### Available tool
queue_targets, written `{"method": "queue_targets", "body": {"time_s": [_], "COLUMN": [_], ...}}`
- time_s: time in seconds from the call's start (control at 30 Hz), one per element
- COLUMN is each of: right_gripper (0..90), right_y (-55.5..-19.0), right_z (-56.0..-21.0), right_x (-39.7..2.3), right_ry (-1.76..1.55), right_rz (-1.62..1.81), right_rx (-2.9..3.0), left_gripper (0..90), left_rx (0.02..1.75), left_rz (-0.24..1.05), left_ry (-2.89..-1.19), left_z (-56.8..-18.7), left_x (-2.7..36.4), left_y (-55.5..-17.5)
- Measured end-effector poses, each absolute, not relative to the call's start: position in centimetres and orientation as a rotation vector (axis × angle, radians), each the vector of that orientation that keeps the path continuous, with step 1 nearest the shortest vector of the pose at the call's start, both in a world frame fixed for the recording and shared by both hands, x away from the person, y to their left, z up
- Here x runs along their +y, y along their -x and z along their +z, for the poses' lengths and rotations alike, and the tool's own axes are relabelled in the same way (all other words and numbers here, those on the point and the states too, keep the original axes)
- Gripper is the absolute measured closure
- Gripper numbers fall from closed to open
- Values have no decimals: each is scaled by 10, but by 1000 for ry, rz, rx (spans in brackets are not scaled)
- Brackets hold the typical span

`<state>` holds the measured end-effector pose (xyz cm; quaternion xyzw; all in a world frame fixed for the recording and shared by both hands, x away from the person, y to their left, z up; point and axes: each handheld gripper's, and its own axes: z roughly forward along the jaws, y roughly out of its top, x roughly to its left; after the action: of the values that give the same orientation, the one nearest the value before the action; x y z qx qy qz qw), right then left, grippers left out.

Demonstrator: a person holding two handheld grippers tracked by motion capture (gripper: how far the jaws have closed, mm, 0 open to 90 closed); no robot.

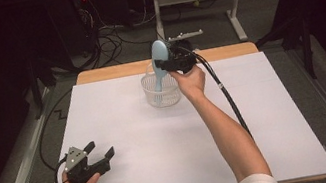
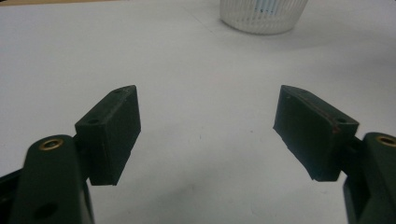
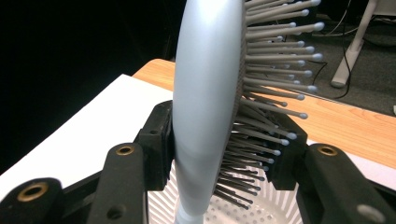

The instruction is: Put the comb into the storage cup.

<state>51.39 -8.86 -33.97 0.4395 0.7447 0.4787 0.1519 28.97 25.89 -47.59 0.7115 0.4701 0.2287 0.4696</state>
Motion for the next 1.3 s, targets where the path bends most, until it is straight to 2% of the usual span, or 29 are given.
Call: {"method": "queue_targets", "body": {"time_s": [1.3], "right_gripper": [496], "right_y": [-509], "right_z": [-354], "right_x": [-89], "right_ry": [-1257], "right_rz": [1334], "right_rx": [2185], "left_gripper": [237], "left_rx": [1153], "left_rz": [562], "left_ry": [-1744], "left_z": [-476], "left_x": [259], "left_y": [-289]}}
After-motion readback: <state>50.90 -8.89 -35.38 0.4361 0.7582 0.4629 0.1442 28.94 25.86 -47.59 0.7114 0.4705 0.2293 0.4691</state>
